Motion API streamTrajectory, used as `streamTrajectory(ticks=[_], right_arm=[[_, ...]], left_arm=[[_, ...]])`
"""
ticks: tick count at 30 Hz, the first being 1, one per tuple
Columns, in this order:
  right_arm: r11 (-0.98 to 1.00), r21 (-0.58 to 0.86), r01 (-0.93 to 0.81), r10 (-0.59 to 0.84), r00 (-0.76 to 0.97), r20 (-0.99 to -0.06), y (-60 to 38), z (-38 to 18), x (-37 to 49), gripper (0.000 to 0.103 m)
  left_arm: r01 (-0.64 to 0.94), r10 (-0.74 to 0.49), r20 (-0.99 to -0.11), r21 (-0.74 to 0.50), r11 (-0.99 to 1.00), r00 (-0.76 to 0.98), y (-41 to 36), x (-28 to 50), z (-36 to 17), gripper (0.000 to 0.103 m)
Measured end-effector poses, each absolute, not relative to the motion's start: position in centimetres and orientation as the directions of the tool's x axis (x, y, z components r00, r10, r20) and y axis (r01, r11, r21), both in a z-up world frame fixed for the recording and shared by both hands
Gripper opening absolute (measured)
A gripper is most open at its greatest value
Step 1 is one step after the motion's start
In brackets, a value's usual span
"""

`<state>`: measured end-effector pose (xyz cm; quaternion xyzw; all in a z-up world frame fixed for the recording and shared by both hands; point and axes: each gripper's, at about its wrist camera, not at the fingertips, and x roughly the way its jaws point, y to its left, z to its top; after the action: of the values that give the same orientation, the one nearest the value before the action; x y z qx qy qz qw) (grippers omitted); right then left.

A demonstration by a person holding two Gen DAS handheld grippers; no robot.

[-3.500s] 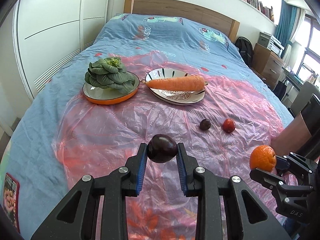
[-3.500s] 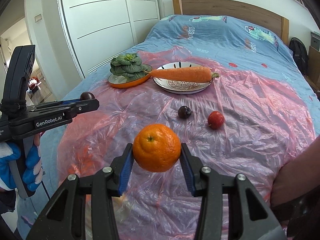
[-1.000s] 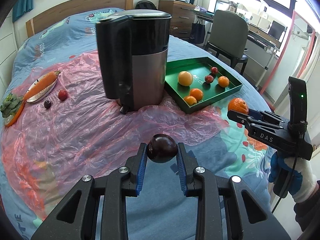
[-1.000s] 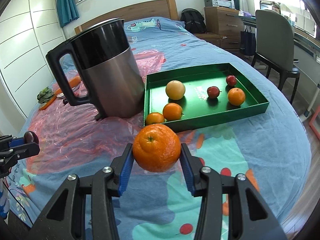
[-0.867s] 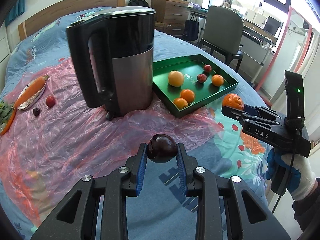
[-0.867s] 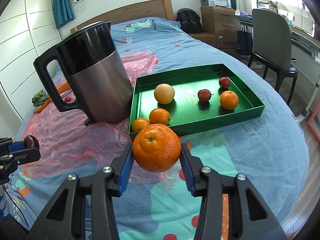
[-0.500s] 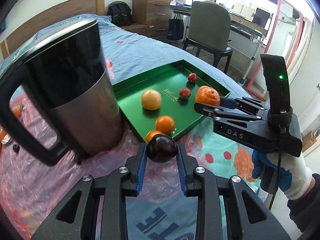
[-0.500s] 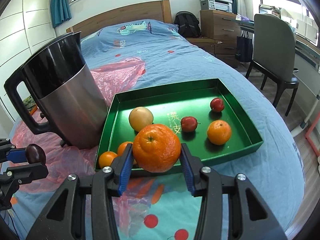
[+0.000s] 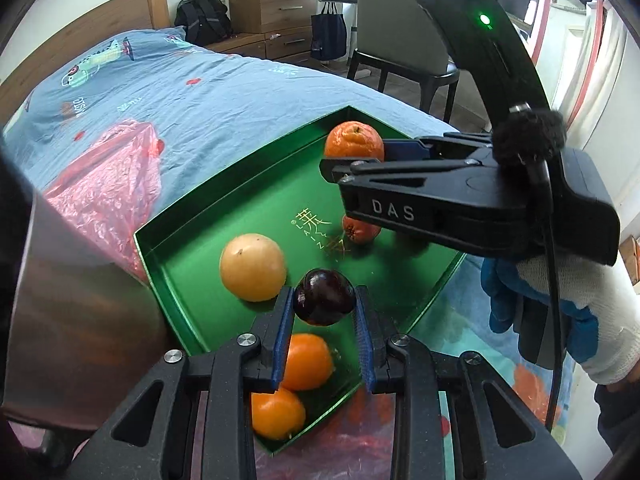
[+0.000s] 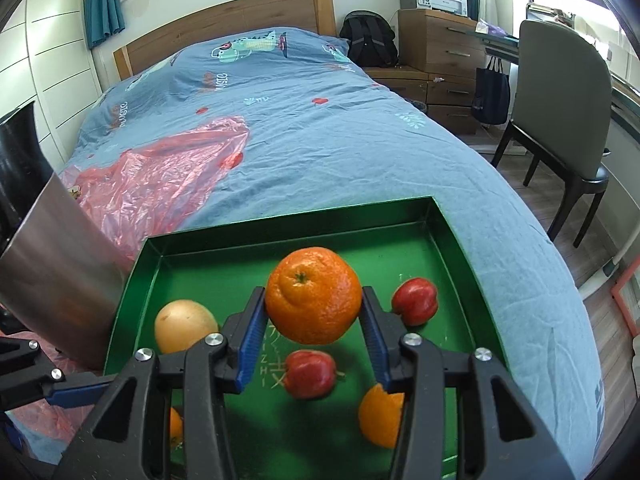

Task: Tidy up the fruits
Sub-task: 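Open the left tool to drop the dark plum while the right tool releases the tangerine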

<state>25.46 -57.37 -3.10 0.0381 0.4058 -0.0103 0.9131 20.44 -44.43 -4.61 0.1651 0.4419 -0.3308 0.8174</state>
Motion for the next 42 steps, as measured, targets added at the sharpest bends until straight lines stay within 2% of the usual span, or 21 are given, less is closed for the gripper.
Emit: streamTrajectory(ticks=[9,18,31,33,34,35,36,38,42], right_arm=[[0.999,0.047,0.011,0.031,0.599,-0.800,-58.1,-5.9,30.6,0.031],[1.000,0.021,-0.019,0.028,0.539,-0.842,-57.6,-7.4,31.2,0.031],[0.999,0.040,0.000,0.034,0.535,-0.844,-58.0,-7.6,31.0,0.032],[0.999,0.042,0.009,0.031,0.535,-0.844,-58.1,-7.6,31.0,0.038],[0.999,0.045,0.014,0.031,0.534,-0.845,-58.2,-7.6,31.0,0.050],[0.999,0.047,0.019,0.030,0.532,-0.846,-58.3,-7.5,31.0,0.057],[0.999,0.045,0.023,0.026,0.532,-0.846,-58.3,-7.5,30.9,0.058],[0.998,0.046,0.034,0.021,0.534,-0.845,-58.4,-7.1,30.7,0.069],[0.998,0.047,0.046,0.014,0.558,-0.830,-58.3,-5.3,29.8,0.071]], left_arm=[[0.707,-0.371,-0.850,0.003,0.708,0.375,-46.9,22.1,-7.2,0.025],[0.716,-0.355,-0.860,0.018,0.698,0.367,-47.6,21.8,-9.3,0.025],[0.706,-0.331,-0.862,0.042,0.707,0.383,-48.6,20.8,-9.7,0.026],[0.699,-0.331,-0.862,0.037,0.714,0.384,-48.8,21.5,-9.4,0.027],[0.696,-0.330,-0.860,0.039,0.717,0.388,-48.6,21.9,-9.2,0.032],[0.693,-0.327,-0.858,0.046,0.720,0.397,-48.5,21.9,-8.9,0.039],[0.690,-0.325,-0.854,0.054,0.722,0.407,-48.5,21.8,-8.5,0.041],[0.687,-0.324,-0.849,0.062,0.724,0.418,-48.4,21.7,-7.7,0.041],[0.678,-0.325,-0.832,0.081,0.730,0.450,-47.8,20.8,-5.7,0.047]])
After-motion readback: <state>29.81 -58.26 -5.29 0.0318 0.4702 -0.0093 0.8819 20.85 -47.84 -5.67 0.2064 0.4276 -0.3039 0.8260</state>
